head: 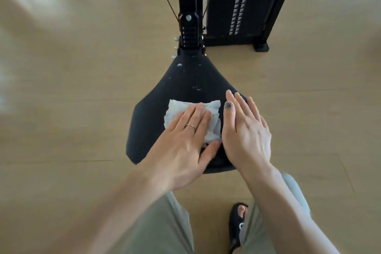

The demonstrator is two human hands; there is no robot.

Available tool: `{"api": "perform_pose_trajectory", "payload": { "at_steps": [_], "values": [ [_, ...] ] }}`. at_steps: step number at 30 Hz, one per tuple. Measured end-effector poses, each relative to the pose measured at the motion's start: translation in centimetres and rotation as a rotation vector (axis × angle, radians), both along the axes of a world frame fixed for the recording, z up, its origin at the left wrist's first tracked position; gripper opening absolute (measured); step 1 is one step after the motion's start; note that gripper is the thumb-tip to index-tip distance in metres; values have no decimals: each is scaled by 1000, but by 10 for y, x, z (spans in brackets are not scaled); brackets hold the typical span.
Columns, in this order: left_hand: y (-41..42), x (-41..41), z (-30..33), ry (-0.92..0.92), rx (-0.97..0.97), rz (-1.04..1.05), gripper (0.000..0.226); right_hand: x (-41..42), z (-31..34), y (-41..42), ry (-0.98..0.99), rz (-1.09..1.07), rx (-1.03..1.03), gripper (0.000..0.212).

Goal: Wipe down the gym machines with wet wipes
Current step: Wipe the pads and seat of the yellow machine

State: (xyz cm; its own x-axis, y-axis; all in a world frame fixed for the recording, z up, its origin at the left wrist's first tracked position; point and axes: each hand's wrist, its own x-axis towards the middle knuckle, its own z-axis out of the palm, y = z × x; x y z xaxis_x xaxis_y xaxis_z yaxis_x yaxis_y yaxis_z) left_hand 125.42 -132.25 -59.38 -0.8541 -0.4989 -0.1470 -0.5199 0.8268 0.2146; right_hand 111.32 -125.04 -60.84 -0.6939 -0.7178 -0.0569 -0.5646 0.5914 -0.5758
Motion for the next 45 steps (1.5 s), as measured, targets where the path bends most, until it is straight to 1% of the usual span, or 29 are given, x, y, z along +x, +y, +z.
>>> {"api": "perform_pose_trajectory", "payload": {
  "at_steps": [5,9,13,17,19,21,25,27,29,32,34,35,37,39,42,44,45],
  "values": [
    [-3,-6,-11,46,-44,-92,72,0,-7,-3,75,-33,-138,54],
    [9,7,-15,155,-49,-176,71,-2,-4,5,-48,-111,-269,48],
    [20,58,-12,198,-41,-277,56,2,-6,17,-124,-172,-218,48],
    [10,90,-10,187,-60,-328,55,10,-6,20,-175,-236,-223,49],
    [7,77,-9,198,-76,-312,56,8,-7,18,-225,-310,-270,52],
    [9,44,-11,215,-103,-308,58,4,-9,16,-306,-377,-344,55],
    [22,-31,-16,163,-99,-349,57,-6,-17,19,-576,-441,-563,49],
    [25,-38,-16,163,-117,-389,58,-9,-24,23,-684,-464,-619,44],
    [19,-19,-16,160,-143,-432,57,-8,-32,30,-753,-459,-669,43],
    [2,24,-21,206,-277,-480,57,-5,-39,33,-763,-443,-687,48],
    [-12,46,-24,176,-326,-485,58,-5,-40,29,-742,-458,-651,47],
    [-15,51,-23,144,-311,-482,59,-5,-41,27,-720,-472,-632,48],
    [-11,38,-19,127,-236,-465,60,-3,-43,25,-674,-496,-636,52],
    [0,1,-18,124,-150,-471,59,-4,-44,25,-670,-493,-657,56],
    [14,-56,-21,116,-91,-487,60,-11,-45,25,-742,-493,-701,56],
    [15,-63,-23,105,-95,-492,60,-14,-47,25,-828,-508,-705,58],
    [13,-54,-23,108,-101,-498,61,-14,-49,25,-841,-503,-699,59]
  ]
}}
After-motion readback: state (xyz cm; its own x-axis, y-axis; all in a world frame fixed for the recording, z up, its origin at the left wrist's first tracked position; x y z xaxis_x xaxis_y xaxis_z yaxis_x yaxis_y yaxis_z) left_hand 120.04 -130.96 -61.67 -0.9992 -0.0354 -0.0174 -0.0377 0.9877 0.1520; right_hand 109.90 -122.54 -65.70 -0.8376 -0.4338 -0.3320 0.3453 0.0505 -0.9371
